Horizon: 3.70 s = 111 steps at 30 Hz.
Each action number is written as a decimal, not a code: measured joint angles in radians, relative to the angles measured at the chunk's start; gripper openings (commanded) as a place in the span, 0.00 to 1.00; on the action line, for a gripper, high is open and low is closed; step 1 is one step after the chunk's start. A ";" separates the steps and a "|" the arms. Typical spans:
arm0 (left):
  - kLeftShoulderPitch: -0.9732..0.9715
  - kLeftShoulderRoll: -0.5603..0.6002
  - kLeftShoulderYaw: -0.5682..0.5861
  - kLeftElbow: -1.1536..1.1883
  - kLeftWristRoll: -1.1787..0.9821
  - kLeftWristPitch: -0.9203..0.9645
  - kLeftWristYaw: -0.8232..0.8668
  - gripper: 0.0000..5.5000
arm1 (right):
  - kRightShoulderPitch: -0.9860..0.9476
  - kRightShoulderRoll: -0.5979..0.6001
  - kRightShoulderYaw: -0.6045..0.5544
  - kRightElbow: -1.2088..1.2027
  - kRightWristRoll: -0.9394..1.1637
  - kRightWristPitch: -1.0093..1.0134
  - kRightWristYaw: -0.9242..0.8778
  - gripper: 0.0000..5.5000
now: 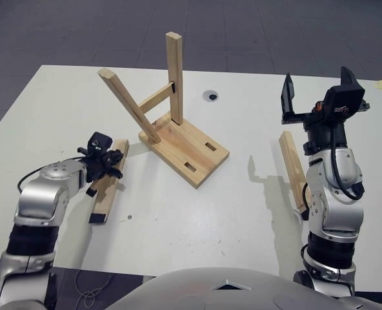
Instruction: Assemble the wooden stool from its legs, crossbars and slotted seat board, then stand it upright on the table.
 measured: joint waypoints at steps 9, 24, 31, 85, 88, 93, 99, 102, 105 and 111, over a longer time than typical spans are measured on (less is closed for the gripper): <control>-0.282 -0.184 0.003 0.432 0.099 -0.278 0.011 0.08 | -0.032 0.001 0.017 0.035 0.002 -0.002 0.006 0.98; -0.745 -0.151 0.361 0.048 -0.091 -0.178 0.232 0.08 | -0.180 0.063 0.007 -0.055 0.287 0.067 0.068 0.98; -0.970 -0.413 0.419 -0.124 -0.472 -0.004 0.406 0.08 | -0.341 0.095 0.127 -0.107 0.448 0.192 0.105 0.98; -0.485 -0.027 0.515 -0.225 -0.333 0.120 0.423 0.08 | -0.183 -0.017 -0.043 -0.020 0.313 0.400 -0.047 0.98; -0.211 -0.107 0.517 -0.317 -0.346 0.276 0.451 0.08 | -0.136 -0.015 -0.057 -0.046 0.302 0.401 -0.073 0.98; -0.126 -0.272 0.539 -0.396 -0.404 0.371 0.524 0.08 | -0.134 -0.010 -0.046 -0.045 0.289 0.400 -0.076 0.98; -0.124 -0.383 0.506 -0.452 -0.412 0.348 0.556 0.08 | -0.134 0.006 -0.029 -0.045 0.280 0.399 -0.075 0.98; -0.115 -0.377 0.452 -0.425 -0.350 0.245 0.514 0.08 | -0.134 0.015 -0.024 -0.044 0.277 0.397 -0.074 0.98; -0.089 -0.378 0.404 -0.385 -0.291 0.140 0.464 0.08 | -0.134 0.021 -0.023 -0.039 0.274 0.392 -0.072 0.98; -0.014 -0.378 0.329 -0.306 -0.184 -0.051 0.377 0.08 | -0.134 0.022 -0.021 -0.025 0.272 0.390 -0.067 0.98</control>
